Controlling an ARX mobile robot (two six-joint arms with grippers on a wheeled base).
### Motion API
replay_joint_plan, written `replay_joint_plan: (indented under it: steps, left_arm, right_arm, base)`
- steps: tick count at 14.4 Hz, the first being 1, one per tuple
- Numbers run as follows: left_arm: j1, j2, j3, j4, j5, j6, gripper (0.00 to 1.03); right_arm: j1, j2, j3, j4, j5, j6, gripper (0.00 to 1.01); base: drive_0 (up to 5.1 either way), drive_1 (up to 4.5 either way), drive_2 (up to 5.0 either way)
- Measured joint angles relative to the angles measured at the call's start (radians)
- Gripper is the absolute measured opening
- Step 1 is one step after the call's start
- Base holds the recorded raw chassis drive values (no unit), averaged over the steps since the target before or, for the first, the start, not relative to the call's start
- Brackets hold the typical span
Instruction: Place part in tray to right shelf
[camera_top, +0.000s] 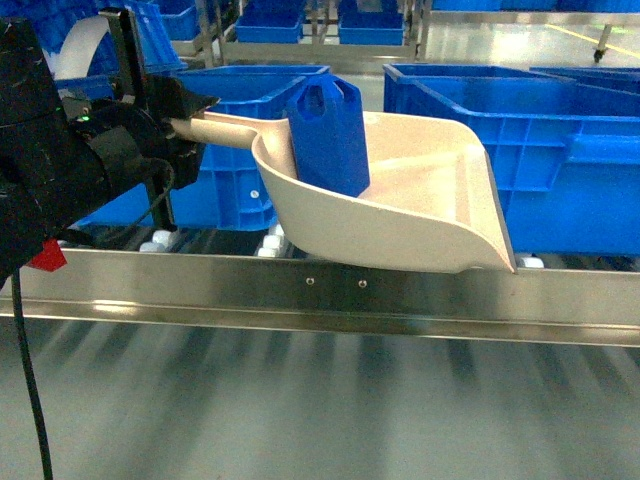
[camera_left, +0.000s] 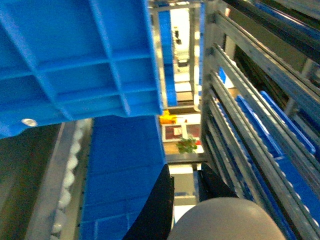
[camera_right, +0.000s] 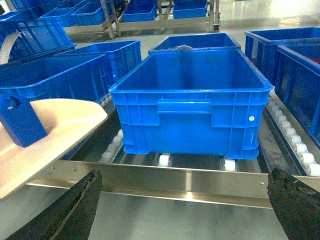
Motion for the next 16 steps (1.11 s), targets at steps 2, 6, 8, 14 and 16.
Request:
replay_joint_plan:
  steps: [2, 6, 8, 14, 16]
  left_arm:
    - [0.0, -0.027, -0.023, -0.039, -0.154, 0.139, 0.12]
    - [0.095, -0.391, 0.044, -0.34, -0.314, 0.18, 0.12]
    - [0.112, -0.394, 0.079, -0.401, -0.359, 0.195, 0.12]
    - [0.231, -0.236, 0.372, -0.599, -0.605, 0.381, 0.12]
    - [0.257, -0.04, 0.621, -0.648, -0.69, 0.553, 0.12]
  right_arm:
    - [0.0, 0.0, 0.0, 0.0, 0.0, 0.0, 0.98]
    - [0.0, 0.0, 0.0, 0.0, 0.0, 0.0, 0.98]
    - [0.0, 0.0, 0.0, 0.0, 0.0, 0.0, 0.98]
    - [0.0, 0.0, 0.0, 0.0, 0.0, 0.0, 0.98]
    - [0.0, 0.0, 0.0, 0.0, 0.0, 0.0, 0.98]
  base:
    - [0.0, 0.0, 0.0]
    - [0.0, 0.0, 0.0]
    - [0.0, 0.0, 0.0]
    - [0.0, 0.0, 0.0]
    - [0.0, 0.0, 0.0]
